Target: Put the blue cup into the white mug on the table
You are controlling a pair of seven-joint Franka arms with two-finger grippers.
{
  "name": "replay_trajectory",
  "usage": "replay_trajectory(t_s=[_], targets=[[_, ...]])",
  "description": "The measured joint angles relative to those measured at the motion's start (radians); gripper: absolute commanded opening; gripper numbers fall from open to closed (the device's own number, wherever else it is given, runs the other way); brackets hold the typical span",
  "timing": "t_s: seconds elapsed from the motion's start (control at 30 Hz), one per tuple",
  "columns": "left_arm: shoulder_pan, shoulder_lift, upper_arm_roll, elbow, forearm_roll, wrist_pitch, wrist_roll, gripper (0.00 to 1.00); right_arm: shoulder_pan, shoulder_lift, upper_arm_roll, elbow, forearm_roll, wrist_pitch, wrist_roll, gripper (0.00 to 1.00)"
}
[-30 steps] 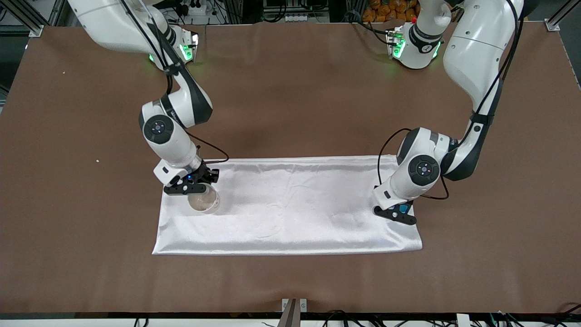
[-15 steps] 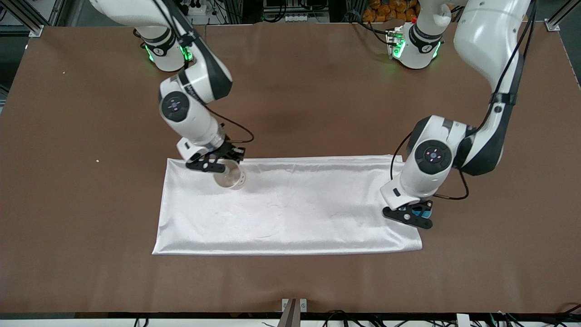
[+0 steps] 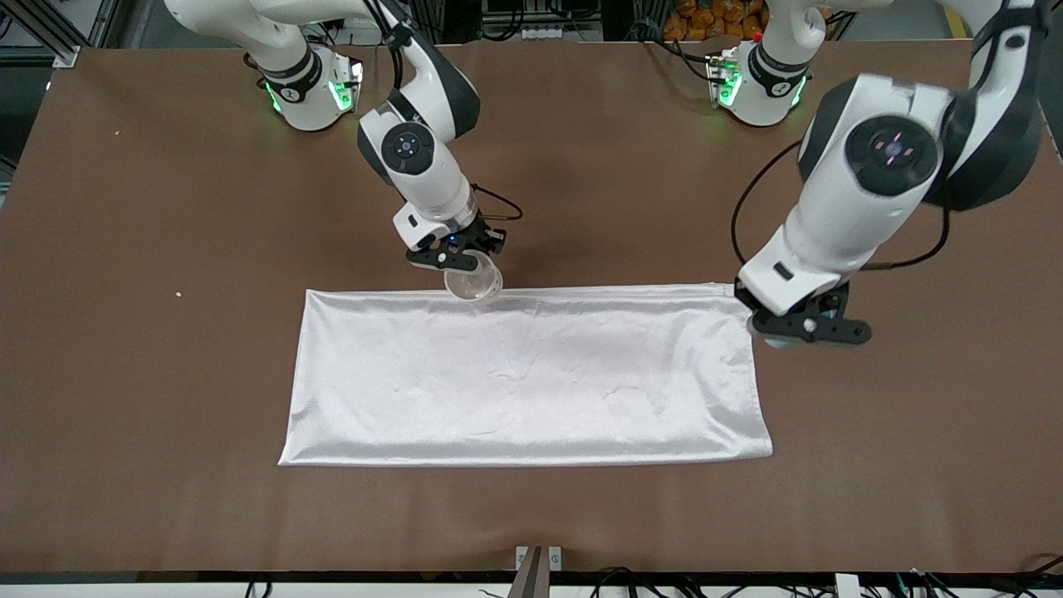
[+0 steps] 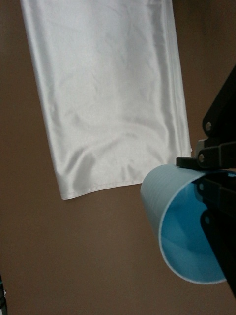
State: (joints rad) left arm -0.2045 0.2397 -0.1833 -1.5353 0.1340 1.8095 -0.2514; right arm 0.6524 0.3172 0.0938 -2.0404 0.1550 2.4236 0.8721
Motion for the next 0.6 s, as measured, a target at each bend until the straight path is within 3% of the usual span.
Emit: replay_trajectory(t_s=[0.27,0.6], targets=[[0.004,-0.106,0.000,-0.037,-0.052,-0.053,-0.015,0.00,0.081,0.002,0.000,-0.026,-0.037,0.017,0.163,0.00],[0.005,-0.223,0.000,-0.129,-0.060,-0.055,-0.051,0.00,0.166,0.019,0.001,-0.036,-0.194,0.043,0.463,0.00]])
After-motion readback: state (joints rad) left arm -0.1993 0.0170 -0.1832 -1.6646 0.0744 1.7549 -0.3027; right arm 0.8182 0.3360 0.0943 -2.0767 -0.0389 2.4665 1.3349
